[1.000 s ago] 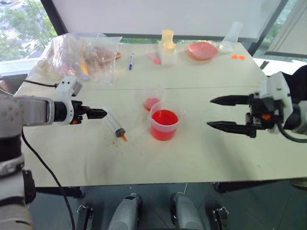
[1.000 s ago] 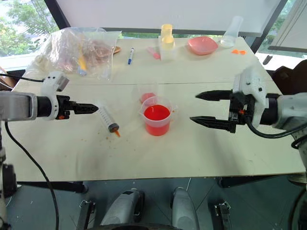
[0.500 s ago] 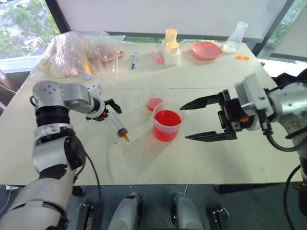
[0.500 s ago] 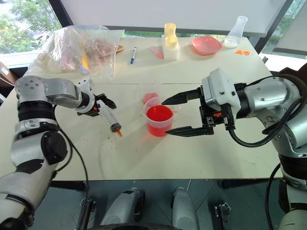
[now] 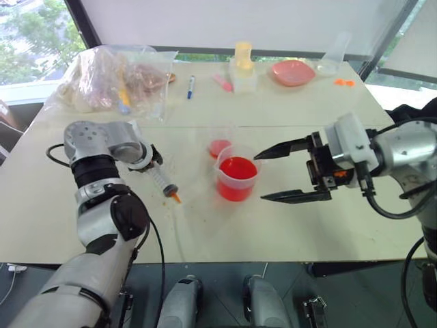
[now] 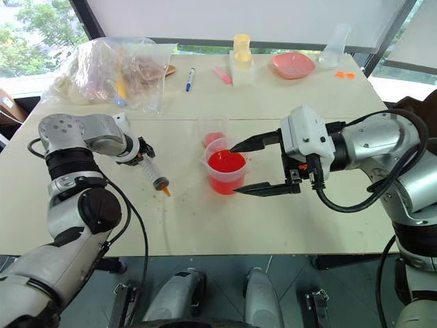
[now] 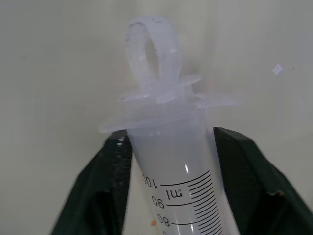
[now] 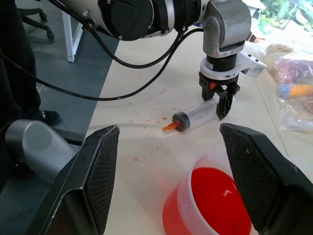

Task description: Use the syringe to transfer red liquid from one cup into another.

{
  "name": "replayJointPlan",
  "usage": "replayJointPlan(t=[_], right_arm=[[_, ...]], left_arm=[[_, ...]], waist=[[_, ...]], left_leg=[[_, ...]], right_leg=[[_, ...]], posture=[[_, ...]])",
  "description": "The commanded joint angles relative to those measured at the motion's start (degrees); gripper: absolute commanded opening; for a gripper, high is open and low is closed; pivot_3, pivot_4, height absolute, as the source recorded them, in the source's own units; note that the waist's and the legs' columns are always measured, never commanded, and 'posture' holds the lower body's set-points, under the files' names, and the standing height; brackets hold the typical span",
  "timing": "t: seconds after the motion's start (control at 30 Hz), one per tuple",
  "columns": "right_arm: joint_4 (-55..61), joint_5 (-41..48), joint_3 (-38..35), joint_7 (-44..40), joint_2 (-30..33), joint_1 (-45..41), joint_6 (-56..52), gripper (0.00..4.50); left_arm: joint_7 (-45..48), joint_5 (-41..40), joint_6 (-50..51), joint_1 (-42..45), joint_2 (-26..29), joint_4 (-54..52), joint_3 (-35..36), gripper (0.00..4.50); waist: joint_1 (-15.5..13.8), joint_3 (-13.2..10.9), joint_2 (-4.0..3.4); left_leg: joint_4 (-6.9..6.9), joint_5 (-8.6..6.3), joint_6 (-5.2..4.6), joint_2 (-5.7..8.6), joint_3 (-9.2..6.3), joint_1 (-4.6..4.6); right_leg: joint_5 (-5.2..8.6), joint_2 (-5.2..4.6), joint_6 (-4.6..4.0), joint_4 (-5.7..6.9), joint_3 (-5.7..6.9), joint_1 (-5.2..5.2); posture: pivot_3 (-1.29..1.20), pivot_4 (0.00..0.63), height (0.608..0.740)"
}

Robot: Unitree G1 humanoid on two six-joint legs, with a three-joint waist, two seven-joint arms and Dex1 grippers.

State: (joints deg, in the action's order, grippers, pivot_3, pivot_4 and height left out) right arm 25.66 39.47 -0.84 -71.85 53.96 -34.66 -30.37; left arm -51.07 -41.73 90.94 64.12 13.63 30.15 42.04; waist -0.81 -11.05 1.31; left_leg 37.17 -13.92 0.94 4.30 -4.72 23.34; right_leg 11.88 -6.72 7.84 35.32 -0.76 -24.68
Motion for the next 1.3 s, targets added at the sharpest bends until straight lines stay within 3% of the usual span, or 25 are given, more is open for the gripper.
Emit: replayJointPlan(t=[0.03, 0.27, 0.6, 0.67, 0.73, 0.77, 0.87, 1.1, 1.3], right_arm=[[1.2, 0.3, -1.6, 0.6, 0.2, 0.1, 0.1, 3.42], [-0.8, -7.3, -0.5, 4.4, 1.8, 2.3, 1.6, 3.42], [0.1, -7.5, -1.6, 8.1, 1.6, 1.8, -2.0, 3.42], [0.1, -7.4, -2.0, 8.1, 1.7, 1.7, -2.0, 3.42], [-0.7, -7.6, -3.1, 8.1, 2.1, 1.8, -1.3, 3.42], [-1.6, -7.6, -4.0, 8.5, 2.1, 1.5, -1.1, 3.42], [-4.9, -7.9, -6.6, 10.1, 1.8, 0.1, -0.5, 3.42], [-14.9, -14.7, -8.8, 16.3, 0.4, -5.0, 7.0, 3.42], [-18.1, -17.3, -9.2, 20.4, -2.1, -8.8, 11.3, 3.42]], left_arm=[[2.0, 4.4, 1.5, 1.3, -0.9, -3.2, 2.0, 1.46], [8.3, 8.3, 1.6, 1.9, -0.8, -8.9, -0.8, 1.45], [15.2, 12.3, 1.6, -0.4, -1.3, -14.6, -4.7, 1.45], [21.6, 11.7, 0.2, -0.8, 0.7, -17.9, -10.5, 1.45], [34.6, 14.1, -11.9, -2.8, 7.7, -24.9, -25.6, 1.45], [42.4, 13.1, -18.1, -2.8, 9.5, -27.9, -28.4, 1.45], [55.6, 7.1, -24.0, -0.2, 10.1, -29.1, -26.2, 1.45], [83.8, 1.1, -38.7, -3.2, 10.7, -33.7, -31.9, 1.45], [96.6, 0.2, -45.3, -2.2, 8.2, -27.8, -35.2, 1.45]], waist=[[0.0, 0.0, 0.00], [0.1, 0.0, 0.01], [0.1, 0.0, 0.02], [0.1, 0.0, 0.03], [0.2, 0.0, 0.05], [0.3, 0.0, 0.04], [0.0, 0.0, 0.02], [0.5, 0.0, -0.01], [0.9, 0.0, -0.03]], left_leg=[[0.01, 0.00, 0.00, 0.00, 0.00, 0.00], [0.00, 0.01, 0.02, 0.02, -0.01, 0.00], [0.00, 0.04, 0.08, 0.01, -0.01, 0.02], [0.00, 0.04, 0.07, 0.01, -0.01, 0.04], [0.00, 0.05, 0.08, 0.02, -0.01, 0.05], [-0.01, 0.10, 0.17, 0.02, 0.00, 0.06], [-0.03, 0.14, 0.25, -0.06, 0.06, 0.10], [-0.03, 0.00, -0.03, -0.06, 0.11, 0.05], [-0.02, -0.02, -0.10, -0.08, 0.17, 0.04]], right_leg=[[0.00, 0.00, 0.00, 0.00, 0.00, 0.01], [0.00, 0.02, 0.01, 0.00, 0.02, 0.00], [0.00, 0.01, 0.01, -0.01, 0.02, -0.01], [0.00, 0.01, 0.01, -0.02, 0.02, -0.01], [0.00, 0.01, 0.01, -0.02, 0.02, -0.01], [0.00, 0.02, 0.00, -0.03, 0.02, -0.03], [-0.03, 0.02, -0.04, -0.07, -0.01, -0.10], [-0.03, 0.01, -0.04, -0.22, 0.00, 0.02], [-0.03, 0.06, -0.04, -0.20, -0.03, 0.01]], posture=[[0.00, 0.150, 0.740], [0.00, 0.150, 0.740], [0.00, 0.150, 0.740], [0.00, 0.150, 0.740], [0.00, 0.150, 0.740], [0.00, 0.150, 0.740], [0.00, 0.150, 0.740], [0.00, 0.150, 0.740], [0.00, 0.150, 0.740]])
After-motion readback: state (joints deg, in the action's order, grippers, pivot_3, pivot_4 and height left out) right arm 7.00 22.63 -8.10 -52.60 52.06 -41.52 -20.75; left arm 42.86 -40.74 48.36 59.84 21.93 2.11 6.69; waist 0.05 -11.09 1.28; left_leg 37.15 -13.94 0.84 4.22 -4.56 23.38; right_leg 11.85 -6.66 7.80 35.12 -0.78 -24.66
